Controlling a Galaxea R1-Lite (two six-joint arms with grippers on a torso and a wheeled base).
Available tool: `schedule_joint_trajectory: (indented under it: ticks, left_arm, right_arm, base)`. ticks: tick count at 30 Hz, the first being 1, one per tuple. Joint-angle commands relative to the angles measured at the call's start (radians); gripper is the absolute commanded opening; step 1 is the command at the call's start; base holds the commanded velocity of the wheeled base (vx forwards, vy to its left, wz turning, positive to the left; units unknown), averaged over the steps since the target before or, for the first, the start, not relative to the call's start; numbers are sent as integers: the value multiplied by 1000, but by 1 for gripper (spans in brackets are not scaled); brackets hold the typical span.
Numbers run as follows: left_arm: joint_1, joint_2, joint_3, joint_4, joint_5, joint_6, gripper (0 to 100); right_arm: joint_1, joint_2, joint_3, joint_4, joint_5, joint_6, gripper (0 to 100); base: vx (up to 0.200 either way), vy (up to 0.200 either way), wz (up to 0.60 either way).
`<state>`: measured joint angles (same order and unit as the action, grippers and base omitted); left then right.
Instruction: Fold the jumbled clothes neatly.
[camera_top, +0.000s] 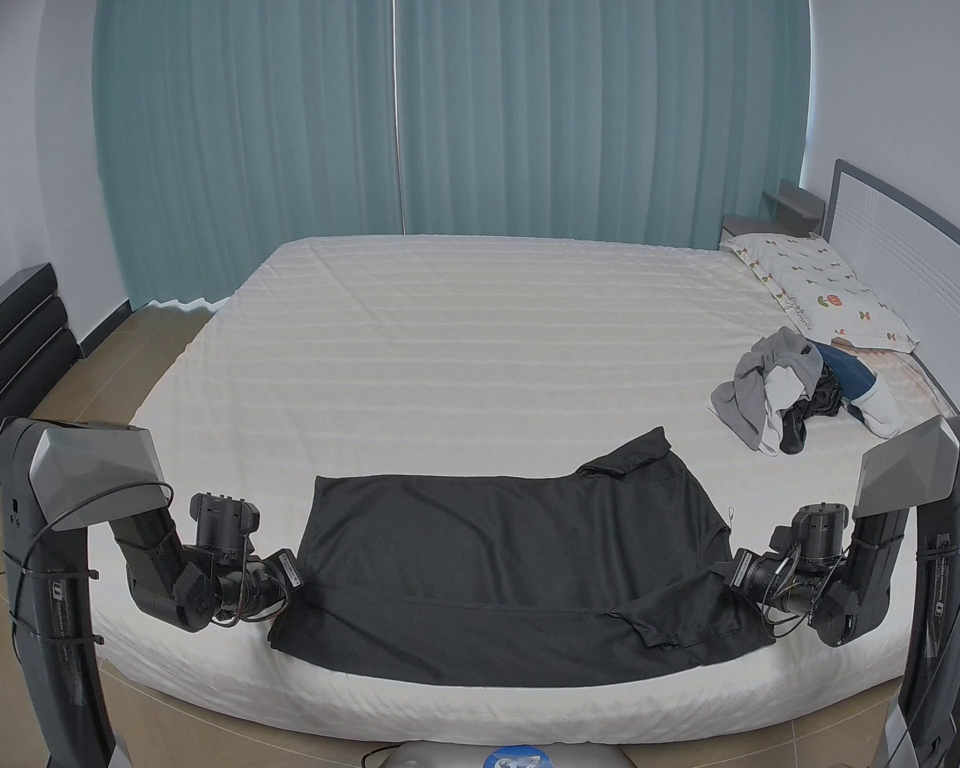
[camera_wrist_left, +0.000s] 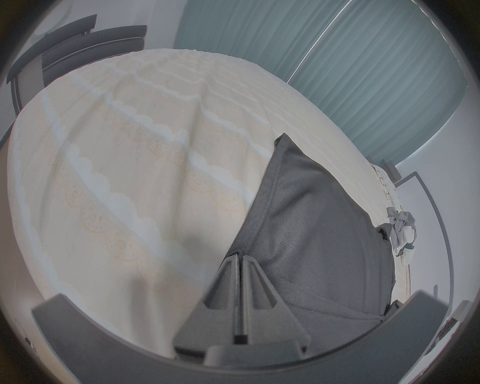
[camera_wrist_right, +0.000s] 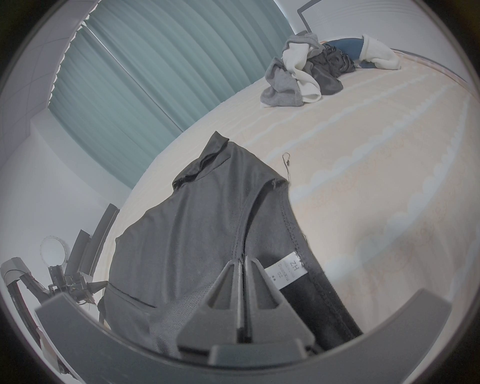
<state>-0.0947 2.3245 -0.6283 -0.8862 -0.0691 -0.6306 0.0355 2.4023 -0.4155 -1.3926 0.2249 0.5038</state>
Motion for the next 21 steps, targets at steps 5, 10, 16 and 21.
schedule_joint_trajectory:
  ticks: [5, 10, 16, 21]
  left_arm:
    - [10, 1, -25, -22, 3, -83, 0]
    - [13, 1, -24, -25, 9, -84, 0]
    - [12, -5, -24, -28, 11, -86, 0]
    - [9, 4, -25, -30, 12, -83, 0]
  right_arm:
    - [-20, -3, 23, -75, 1, 9, 0]
    - [-28, -5, 27, -88, 1, 9, 0]
    - [-36, -8, 27, -89, -4, 9, 0]
    - [-32, 4, 26, -88, -4, 5, 0]
  base:
    - [0, 0, 0]
    - [0, 0, 0]
    - [0, 0, 0]
    - [0, 0, 0]
